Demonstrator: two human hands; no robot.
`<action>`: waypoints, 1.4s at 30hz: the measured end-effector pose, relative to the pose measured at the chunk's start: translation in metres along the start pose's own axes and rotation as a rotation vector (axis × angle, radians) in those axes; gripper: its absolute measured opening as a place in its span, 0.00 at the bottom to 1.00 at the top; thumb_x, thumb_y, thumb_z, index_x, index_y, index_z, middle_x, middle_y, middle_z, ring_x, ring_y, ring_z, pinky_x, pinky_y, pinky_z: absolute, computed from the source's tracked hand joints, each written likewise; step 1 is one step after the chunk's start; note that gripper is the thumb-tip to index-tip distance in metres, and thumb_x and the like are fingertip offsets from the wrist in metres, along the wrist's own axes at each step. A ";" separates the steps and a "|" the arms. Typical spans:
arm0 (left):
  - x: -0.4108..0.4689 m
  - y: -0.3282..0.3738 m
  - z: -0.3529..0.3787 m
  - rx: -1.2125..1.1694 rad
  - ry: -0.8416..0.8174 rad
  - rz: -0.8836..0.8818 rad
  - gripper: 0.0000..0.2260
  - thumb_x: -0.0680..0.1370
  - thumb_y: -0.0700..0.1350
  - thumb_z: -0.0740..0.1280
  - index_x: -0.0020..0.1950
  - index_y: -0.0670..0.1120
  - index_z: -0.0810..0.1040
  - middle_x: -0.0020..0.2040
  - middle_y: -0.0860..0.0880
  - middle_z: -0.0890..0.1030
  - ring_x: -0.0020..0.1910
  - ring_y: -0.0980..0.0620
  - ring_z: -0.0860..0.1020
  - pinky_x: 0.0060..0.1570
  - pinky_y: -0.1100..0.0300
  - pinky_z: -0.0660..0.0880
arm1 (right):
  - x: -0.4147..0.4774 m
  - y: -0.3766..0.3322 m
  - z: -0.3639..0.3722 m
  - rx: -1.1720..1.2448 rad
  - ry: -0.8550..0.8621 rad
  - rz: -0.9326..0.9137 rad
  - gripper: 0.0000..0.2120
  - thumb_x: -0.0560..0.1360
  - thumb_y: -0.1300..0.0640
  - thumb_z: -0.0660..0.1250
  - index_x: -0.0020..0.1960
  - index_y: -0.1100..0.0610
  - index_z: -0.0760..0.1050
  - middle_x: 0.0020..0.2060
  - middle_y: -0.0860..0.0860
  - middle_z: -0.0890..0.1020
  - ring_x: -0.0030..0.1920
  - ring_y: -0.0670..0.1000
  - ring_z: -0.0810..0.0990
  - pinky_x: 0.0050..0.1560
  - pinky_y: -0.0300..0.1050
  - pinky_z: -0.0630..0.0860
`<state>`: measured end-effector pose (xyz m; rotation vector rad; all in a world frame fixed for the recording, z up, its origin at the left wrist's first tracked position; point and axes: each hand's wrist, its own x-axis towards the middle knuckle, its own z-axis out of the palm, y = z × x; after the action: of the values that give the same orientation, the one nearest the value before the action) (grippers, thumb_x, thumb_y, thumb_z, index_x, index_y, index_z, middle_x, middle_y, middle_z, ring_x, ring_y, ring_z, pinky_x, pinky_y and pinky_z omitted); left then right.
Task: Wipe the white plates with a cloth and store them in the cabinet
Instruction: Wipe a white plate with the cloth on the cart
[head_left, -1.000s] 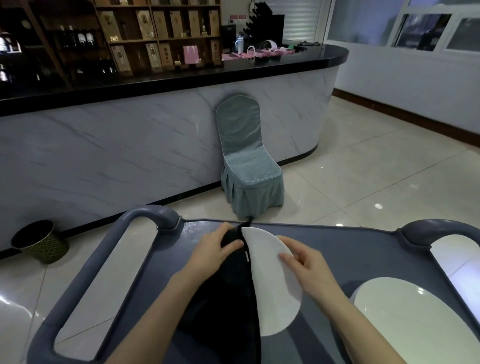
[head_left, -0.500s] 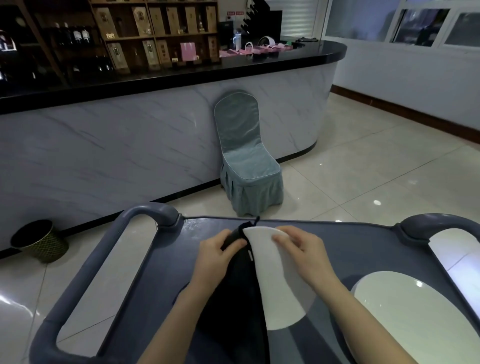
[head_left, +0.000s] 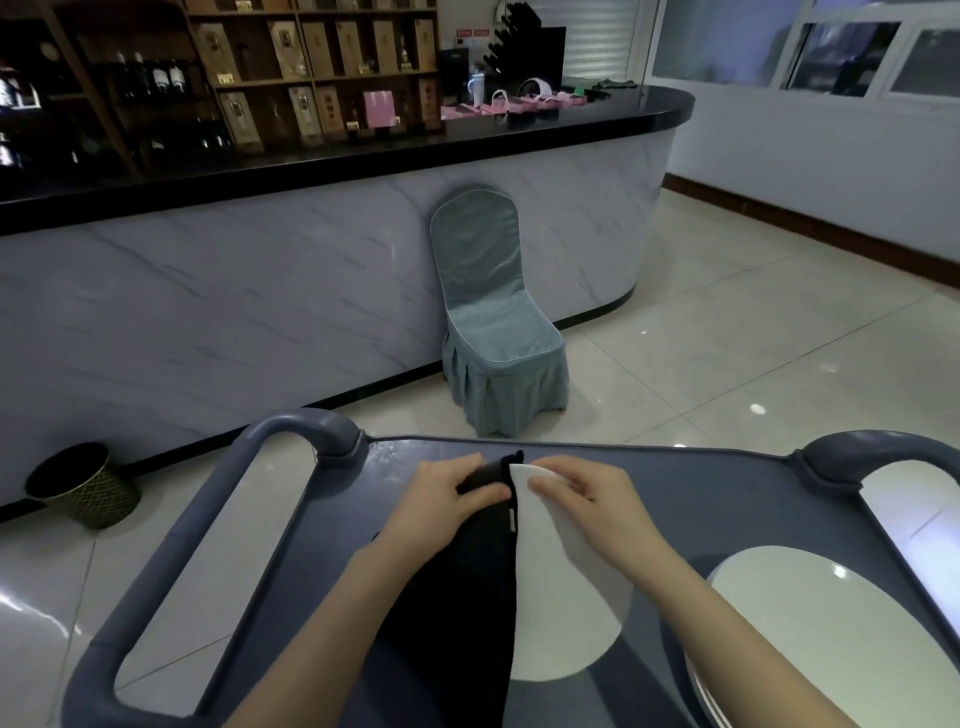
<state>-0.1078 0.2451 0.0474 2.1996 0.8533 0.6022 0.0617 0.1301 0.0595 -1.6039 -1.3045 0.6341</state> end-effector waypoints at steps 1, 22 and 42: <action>-0.004 -0.002 0.002 -0.079 0.077 -0.040 0.11 0.76 0.45 0.72 0.41 0.37 0.78 0.37 0.40 0.80 0.35 0.55 0.72 0.39 0.55 0.69 | 0.000 0.000 -0.002 0.026 0.047 0.009 0.07 0.78 0.57 0.69 0.48 0.46 0.83 0.43 0.37 0.85 0.45 0.35 0.81 0.46 0.28 0.72; 0.000 0.003 -0.003 -0.132 0.044 -0.047 0.07 0.75 0.41 0.72 0.42 0.38 0.81 0.38 0.40 0.81 0.36 0.58 0.73 0.40 0.58 0.71 | 0.007 -0.004 0.000 -0.066 -0.007 -0.007 0.07 0.79 0.56 0.68 0.54 0.49 0.84 0.43 0.36 0.85 0.47 0.33 0.80 0.47 0.28 0.71; 0.003 0.009 -0.011 -0.082 0.196 -0.042 0.07 0.74 0.45 0.73 0.38 0.51 0.79 0.33 0.55 0.80 0.34 0.64 0.74 0.38 0.69 0.69 | 0.019 -0.002 -0.006 -0.152 -0.032 -0.010 0.12 0.80 0.48 0.65 0.39 0.48 0.79 0.32 0.46 0.79 0.33 0.42 0.72 0.35 0.37 0.67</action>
<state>-0.1083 0.2472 0.0616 2.0678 0.9550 0.8281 0.0713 0.1455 0.0667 -1.7142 -1.4123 0.5681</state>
